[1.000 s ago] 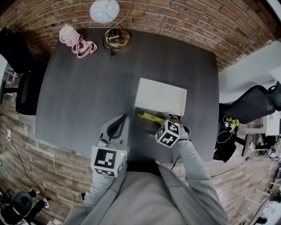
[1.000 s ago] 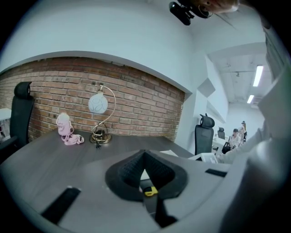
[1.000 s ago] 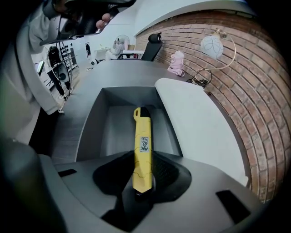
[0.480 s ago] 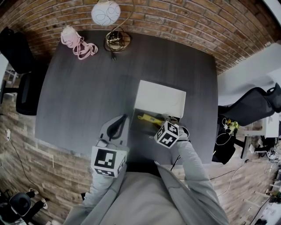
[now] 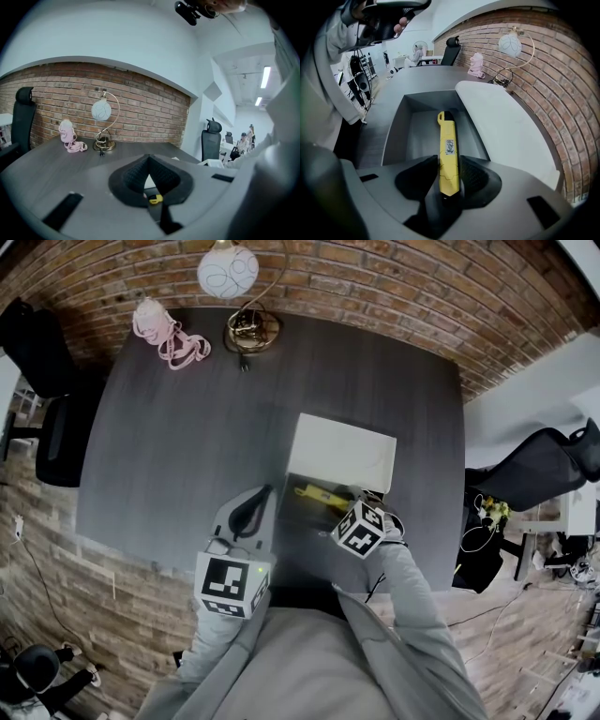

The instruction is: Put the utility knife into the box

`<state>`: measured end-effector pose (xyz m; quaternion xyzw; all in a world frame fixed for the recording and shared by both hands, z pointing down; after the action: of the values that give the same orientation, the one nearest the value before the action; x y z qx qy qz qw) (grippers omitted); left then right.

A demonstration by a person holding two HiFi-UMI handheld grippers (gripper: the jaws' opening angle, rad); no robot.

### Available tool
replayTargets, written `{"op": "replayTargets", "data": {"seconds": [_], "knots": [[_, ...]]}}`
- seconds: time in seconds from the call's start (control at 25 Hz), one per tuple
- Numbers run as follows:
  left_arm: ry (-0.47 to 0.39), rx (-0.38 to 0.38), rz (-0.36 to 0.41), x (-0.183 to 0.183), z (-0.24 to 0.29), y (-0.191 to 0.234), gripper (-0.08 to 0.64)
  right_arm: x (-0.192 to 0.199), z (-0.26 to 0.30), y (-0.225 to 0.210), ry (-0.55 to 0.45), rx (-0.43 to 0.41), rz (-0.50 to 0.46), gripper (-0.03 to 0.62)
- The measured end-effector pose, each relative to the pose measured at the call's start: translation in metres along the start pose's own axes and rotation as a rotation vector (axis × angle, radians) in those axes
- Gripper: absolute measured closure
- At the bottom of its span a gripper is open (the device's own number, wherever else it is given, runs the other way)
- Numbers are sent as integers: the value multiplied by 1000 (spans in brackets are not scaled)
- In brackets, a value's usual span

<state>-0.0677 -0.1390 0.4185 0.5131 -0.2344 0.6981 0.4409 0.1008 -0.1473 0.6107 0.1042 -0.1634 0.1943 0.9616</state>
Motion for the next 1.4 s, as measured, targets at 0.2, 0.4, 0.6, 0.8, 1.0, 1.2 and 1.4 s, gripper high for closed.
{"op": "replayTargets", "data": {"seconds": [0.2, 0.4, 0.6, 0.8, 1.0, 1.2, 1.4], "knots": [[-10, -2, 6, -4, 0, 0, 540, -4, -8, -2, -27, 13, 14, 449], [-24, -4, 15, -10, -1, -1, 540, -7, -22, -5, -87, 34, 72, 448], [-47, -15, 29, -19, -3, 1, 540, -9, -41, -9, -151, 62, 135, 446], [-71, -17, 50, -30, -4, 0, 540, -8, -65, -15, -236, 103, 209, 446], [-96, -9, 74, -43, -5, -4, 540, -10, -102, -28, -357, 157, 311, 446], [-115, 7, 88, -53, -4, -13, 540, -11, -142, -38, -483, 223, 383, 446], [-132, 18, 101, -61, -5, -19, 540, -12, -184, -45, -645, 274, 478, 446]]}}
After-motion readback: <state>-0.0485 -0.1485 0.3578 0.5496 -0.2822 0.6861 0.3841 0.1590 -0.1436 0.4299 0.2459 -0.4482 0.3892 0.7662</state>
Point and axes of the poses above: the fingertips, and each gripper's own axes: z forward along the fingers, y to its left, x out of its underside, the point moved 4 cm from there along -z, backward along the fingers, and after that the axes turned 3 degrees about y, right-handed, at the moved point
